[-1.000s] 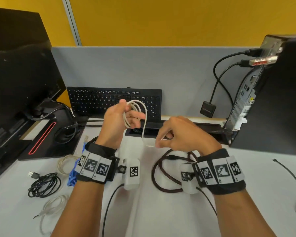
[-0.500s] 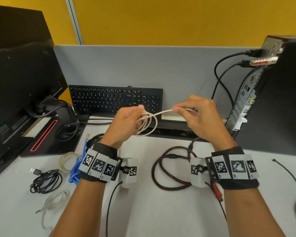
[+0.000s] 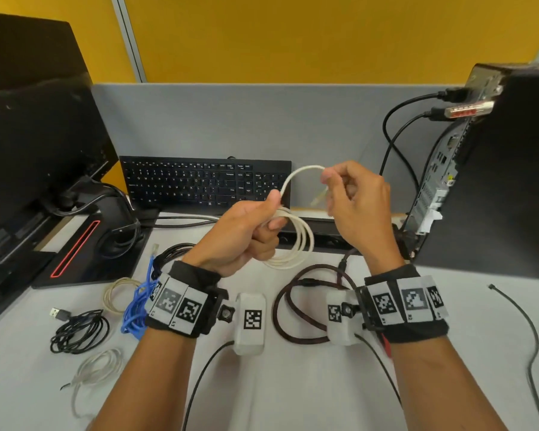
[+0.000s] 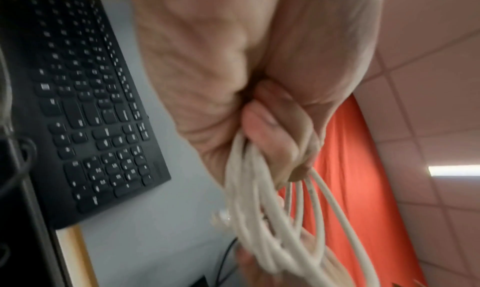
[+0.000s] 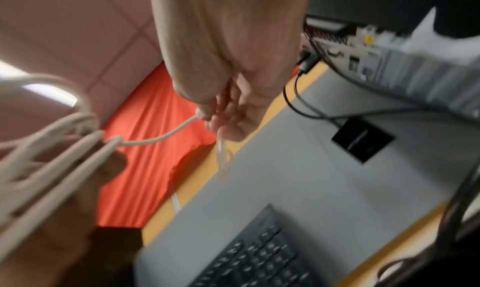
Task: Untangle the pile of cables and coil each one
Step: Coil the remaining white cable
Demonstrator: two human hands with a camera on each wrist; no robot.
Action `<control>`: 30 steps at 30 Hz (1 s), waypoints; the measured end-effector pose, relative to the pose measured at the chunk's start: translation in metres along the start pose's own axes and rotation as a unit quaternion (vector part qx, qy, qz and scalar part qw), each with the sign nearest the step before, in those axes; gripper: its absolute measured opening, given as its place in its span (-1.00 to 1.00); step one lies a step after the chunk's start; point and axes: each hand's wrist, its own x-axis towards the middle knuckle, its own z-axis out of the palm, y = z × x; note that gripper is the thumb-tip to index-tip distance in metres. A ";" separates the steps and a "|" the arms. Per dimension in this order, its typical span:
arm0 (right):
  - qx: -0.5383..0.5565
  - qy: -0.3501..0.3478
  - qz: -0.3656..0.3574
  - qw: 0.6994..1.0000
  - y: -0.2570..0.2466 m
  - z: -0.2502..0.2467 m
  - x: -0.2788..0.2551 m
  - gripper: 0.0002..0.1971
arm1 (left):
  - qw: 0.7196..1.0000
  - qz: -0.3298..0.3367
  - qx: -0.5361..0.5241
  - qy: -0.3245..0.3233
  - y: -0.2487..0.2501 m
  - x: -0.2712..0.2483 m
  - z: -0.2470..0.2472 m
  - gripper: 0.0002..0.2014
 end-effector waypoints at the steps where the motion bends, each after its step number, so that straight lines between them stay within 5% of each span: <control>1: 0.056 -0.038 0.036 0.997 -0.003 0.002 -0.002 -0.77 | 1.000 0.009 -0.015 -0.008 0.001 0.001 0.005 -0.58; 6: 0.205 -0.200 0.182 0.941 -0.013 0.003 -0.005 -0.67 | 0.997 0.050 -0.009 0.058 0.000 0.008 0.018 -0.63; 14: 0.155 -0.281 0.217 0.922 -0.014 0.009 -0.008 -0.38 | 0.977 0.086 0.101 0.170 -0.008 0.013 0.026 -0.50; 16: 0.142 -0.296 0.192 0.925 -0.016 0.010 -0.011 -0.44 | 0.965 0.091 0.138 0.202 -0.011 0.015 0.023 -0.45; 19: 0.112 -0.280 0.166 0.939 -0.015 0.014 -0.014 -0.80 | 0.956 0.089 0.152 0.233 -0.016 0.015 0.018 -0.43; 22: 0.096 -0.255 0.167 0.948 -0.015 0.013 -0.014 -0.92 | 0.965 0.075 0.108 0.227 -0.015 0.015 0.015 -0.52; 27: 0.178 -0.194 0.159 0.952 -0.014 0.007 -0.010 -0.83 | 0.981 0.099 0.039 0.162 -0.010 0.014 0.009 -0.66; 30: 0.222 -0.174 0.182 0.942 -0.013 0.009 -0.009 -0.71 | 0.977 0.106 0.054 0.179 -0.009 0.014 0.009 -0.67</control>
